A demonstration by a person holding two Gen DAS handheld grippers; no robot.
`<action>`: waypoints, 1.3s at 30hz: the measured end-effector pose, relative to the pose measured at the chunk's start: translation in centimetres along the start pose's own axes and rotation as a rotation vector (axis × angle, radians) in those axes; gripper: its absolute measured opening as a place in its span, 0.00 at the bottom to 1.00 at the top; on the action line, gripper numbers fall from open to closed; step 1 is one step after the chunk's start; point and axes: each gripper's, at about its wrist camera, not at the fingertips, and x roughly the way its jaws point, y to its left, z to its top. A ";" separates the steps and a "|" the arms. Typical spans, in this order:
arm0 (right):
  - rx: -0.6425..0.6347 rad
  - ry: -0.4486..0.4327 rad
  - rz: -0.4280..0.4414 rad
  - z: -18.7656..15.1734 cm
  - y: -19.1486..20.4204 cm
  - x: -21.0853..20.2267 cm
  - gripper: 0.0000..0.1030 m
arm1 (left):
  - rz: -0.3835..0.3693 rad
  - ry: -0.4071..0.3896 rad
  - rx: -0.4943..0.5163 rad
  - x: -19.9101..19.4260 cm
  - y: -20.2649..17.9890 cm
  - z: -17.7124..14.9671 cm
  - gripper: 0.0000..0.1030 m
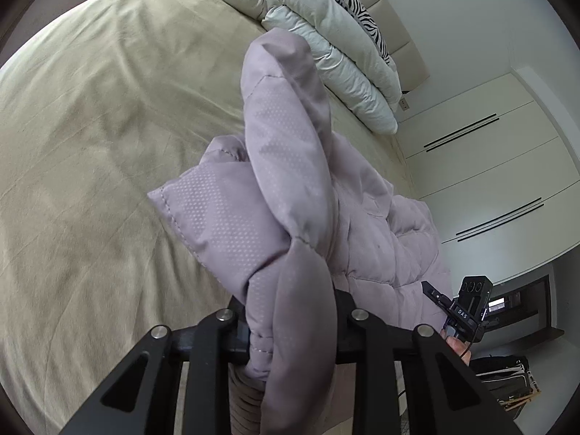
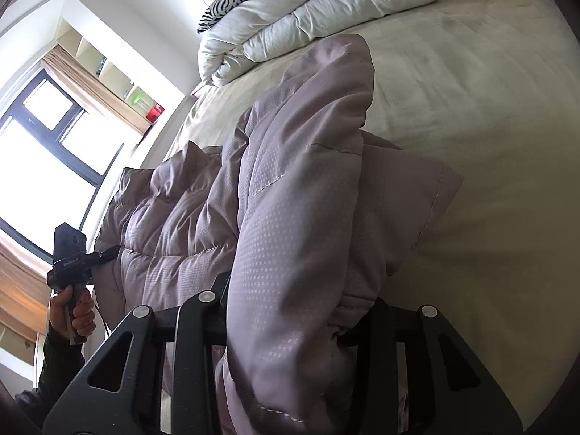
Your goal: Fold large clothes
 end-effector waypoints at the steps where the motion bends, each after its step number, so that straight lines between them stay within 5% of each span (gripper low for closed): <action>1: -0.010 -0.003 0.008 -0.5 0.9 -0.8 0.33 | 0.000 -0.005 0.006 -1.0 -0.3 -0.7 0.28; 9: -0.051 0.013 0.079 -6.3 4.8 -4.7 0.33 | 0.006 -0.025 0.030 -7.8 0.7 -7.2 0.29; 15: 0.030 0.071 0.067 -11.1 3.3 -1.6 0.34 | 0.041 0.015 -0.095 -6.4 6.4 -9.8 0.34; 20: 0.179 0.086 0.068 -14.5 -1.3 -0.3 0.53 | 0.022 0.006 -0.160 -5.4 8.8 -10.3 0.48; 31: 0.267 0.051 0.057 -17.6 -3.9 0.0 0.76 | 0.033 -0.045 -0.212 -5.8 10.1 -11.3 0.65; 35: 0.263 -0.034 0.019 -18.5 -3.9 -3.2 0.76 | 0.067 -0.111 -0.160 -8.7 9.1 -12.1 0.75; 39: 0.240 -0.147 -0.113 -19.8 -3.7 -8.1 0.76 | 0.209 -0.244 0.001 -13.0 5.7 -13.1 0.92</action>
